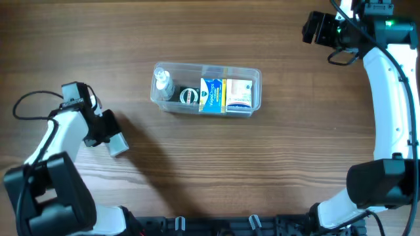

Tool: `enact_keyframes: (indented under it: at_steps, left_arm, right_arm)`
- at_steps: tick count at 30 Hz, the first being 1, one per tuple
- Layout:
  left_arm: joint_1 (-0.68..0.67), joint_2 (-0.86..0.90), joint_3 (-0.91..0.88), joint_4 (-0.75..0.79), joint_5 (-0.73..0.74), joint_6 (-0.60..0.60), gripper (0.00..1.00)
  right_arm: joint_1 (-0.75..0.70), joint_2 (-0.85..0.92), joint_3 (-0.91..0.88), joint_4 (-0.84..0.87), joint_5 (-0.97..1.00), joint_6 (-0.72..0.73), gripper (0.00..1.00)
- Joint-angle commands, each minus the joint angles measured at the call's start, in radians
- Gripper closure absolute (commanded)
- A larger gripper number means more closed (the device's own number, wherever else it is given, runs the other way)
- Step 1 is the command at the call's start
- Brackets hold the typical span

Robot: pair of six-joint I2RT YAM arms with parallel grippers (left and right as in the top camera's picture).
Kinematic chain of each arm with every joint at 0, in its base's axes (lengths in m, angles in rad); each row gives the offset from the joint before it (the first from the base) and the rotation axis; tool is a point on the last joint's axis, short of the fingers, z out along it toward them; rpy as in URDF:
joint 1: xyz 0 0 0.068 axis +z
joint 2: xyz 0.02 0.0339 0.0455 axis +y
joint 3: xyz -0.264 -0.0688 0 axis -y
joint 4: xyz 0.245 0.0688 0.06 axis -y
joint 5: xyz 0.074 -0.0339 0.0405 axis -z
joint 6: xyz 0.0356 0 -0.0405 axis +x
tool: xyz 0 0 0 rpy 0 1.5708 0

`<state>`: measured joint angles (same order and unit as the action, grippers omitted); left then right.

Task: Pack container
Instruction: 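Carry the Panadol box over the container and lower it inside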

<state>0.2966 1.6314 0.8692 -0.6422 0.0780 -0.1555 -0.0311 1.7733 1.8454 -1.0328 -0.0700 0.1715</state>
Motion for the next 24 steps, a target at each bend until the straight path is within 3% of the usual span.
enact_keyframes:
  at_steps: [1,6,12,16,21,24]
  left_arm:
    - [-0.007,-0.101,0.121,-0.053,0.023,-0.021,0.51]
    - [-0.108,-0.209,0.297,-0.158,0.023,-0.020,0.51]
    - [-0.328,-0.282,0.451,-0.136,0.022,-0.002,0.50]
    - [-0.491,-0.288,0.468,-0.019,0.023,0.147,0.53]
    - [-0.718,-0.242,0.468,0.127,0.023,0.440,0.50]
    - [-0.792,-0.204,0.468,0.178,0.023,0.528,0.50]
  right_arm:
    - [0.000,-0.002,0.008,0.000,0.002,0.012,0.00]
    - [0.000,-0.002,0.008,0.000,0.002,0.012,0.00]
    - [0.000,-0.002,0.008,0.000,0.002,0.012,0.00]
    - [0.000,-0.002,0.008,0.000,0.002,0.012,0.00]
    - [0.000,-0.002,0.008,0.000,0.002,0.012,0.00]
    - [0.000,-0.002,0.008,0.000,0.002,0.012,0.00]
